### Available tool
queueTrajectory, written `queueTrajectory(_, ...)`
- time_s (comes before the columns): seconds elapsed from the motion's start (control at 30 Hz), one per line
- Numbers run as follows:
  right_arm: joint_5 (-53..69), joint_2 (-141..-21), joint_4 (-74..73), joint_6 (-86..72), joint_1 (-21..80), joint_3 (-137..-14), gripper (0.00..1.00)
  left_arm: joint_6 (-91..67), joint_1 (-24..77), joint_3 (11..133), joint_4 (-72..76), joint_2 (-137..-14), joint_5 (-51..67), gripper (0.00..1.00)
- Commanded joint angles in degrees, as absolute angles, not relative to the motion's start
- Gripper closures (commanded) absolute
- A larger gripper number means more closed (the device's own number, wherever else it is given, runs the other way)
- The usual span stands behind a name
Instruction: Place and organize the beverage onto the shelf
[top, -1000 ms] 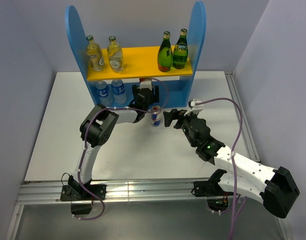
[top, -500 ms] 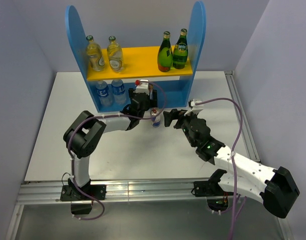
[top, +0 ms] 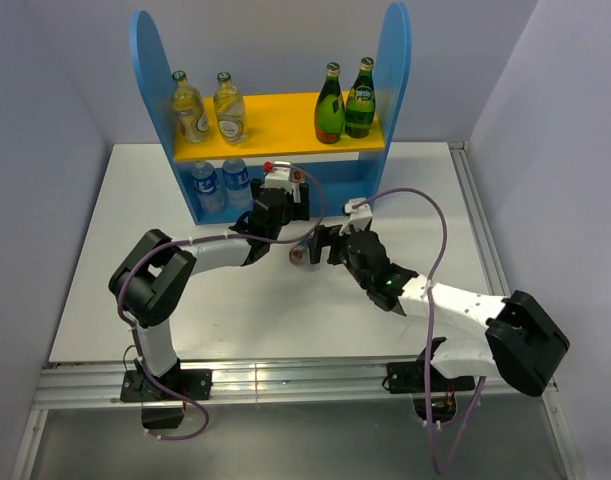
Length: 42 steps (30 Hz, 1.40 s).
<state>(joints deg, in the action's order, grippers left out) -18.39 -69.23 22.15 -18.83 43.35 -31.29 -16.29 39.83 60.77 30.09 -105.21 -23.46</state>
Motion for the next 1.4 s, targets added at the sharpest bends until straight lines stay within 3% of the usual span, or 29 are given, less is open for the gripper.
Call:
queueTrajectory(0.0,-16.87,-71.89,22.51,-18.63,46.13,-35.86,0.00,-17.14,39.99,63.45,29.80,-105.29,-21.53,0.01)
queueTrajectory(0.27,-19.07,-77.78,19.08,-23.55,54.66,-37.96,0.00,-17.66,39.99,61.18,30.32,-102.93,-21.88,0.01)
queueTrajectory(0.4,-24.69,-78.66,9.00,-29.51,57.12,-41.48,0.00,-18.28,39.82,59.77,28.48,-99.32,-22.50,0.01)
queueTrajectory(0.67,-34.36,-89.72,-2.71,-36.82,56.95,-50.60,0.00,-19.25,39.38,57.48,26.46,-93.17,-20.83,0.01)
queueTrajectory(1.03,-31.82,-106.87,-13.18,-43.33,54.40,-65.47,0.03,-20.04,36.83,56.60,23.73,-90.00,-16.53,0.01)
queueTrajectory(1.13,-31.73,-108.28,-13.80,-43.59,54.23,-66.09,0.11,-20.21,36.39,56.34,24.08,-89.65,-15.65,0.01)
queueTrajectory(1.17,-31.64,-108.72,-13.80,-43.51,54.14,-66.35,0.24,-20.21,36.30,56.34,24.00,-89.65,-15.56,0.01)
queueTrajectory(1.3,-30.85,-110.74,-13.71,-43.07,53.61,-67.33,0.52,-20.13,36.21,56.43,23.91,-89.65,-15.38,0.01)
queueTrajectory(1.33,-30.50,-110.83,-13.19,-42.72,53.61,-66.63,0.61,-20.04,36.21,56.34,23.91,-89.74,-15.29,0.01)
queueTrajectory(1.37,-30.50,-110.83,-12.23,-42.37,53.53,-66.27,0.88,-20.13,36.21,56.42,23.91,-89.74,-15.38,0.00)
